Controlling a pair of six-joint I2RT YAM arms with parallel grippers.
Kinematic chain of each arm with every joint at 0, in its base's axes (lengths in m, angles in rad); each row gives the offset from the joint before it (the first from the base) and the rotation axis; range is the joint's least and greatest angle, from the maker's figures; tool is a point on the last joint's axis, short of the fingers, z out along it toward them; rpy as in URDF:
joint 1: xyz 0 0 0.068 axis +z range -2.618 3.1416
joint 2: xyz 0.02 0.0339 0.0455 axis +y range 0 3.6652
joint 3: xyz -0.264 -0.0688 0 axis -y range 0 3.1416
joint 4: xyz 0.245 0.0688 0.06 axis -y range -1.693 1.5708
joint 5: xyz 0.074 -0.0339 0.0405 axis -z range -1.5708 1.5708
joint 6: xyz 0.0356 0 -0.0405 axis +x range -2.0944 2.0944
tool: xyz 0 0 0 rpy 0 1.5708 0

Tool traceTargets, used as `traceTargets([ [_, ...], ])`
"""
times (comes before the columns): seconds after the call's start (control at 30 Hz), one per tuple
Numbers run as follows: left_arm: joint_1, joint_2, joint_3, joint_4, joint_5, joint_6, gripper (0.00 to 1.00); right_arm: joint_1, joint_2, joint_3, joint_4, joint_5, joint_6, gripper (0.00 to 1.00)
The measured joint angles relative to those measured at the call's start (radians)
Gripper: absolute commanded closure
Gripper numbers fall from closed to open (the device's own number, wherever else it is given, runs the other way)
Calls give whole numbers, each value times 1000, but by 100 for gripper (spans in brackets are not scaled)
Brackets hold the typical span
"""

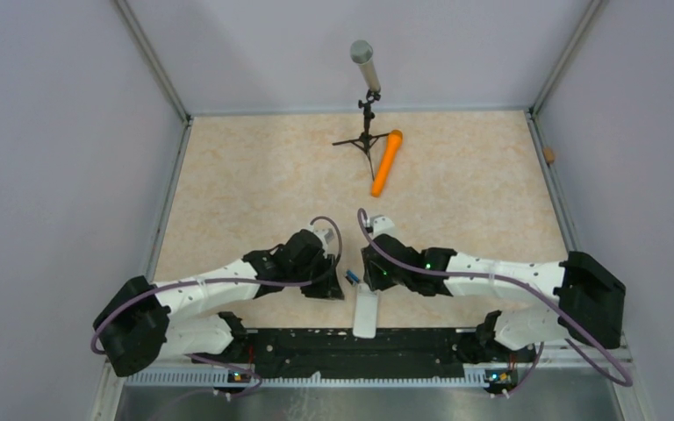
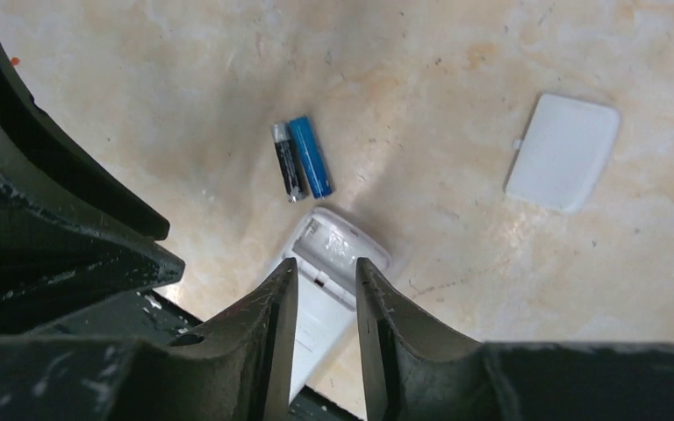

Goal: Load the batteries into the remote control

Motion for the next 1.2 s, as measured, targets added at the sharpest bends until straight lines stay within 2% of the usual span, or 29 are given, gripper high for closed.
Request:
traceTargets([
  [0.17,14,-64,-6,-16,-42,0,50,-26,100,69,16,-31,-68,65],
  [0.33,36,-136,-24,-23,-82,-9,44,-40,196,128,29,-60,-121,65],
  [0.87,158,-277,-83,-48,-96,-12,43,-58,395,205,58,-105,-178,70],
  [1.2,183,-278,-102,-48,-64,8,43,-59,417,214,63,-99,-183,71],
])
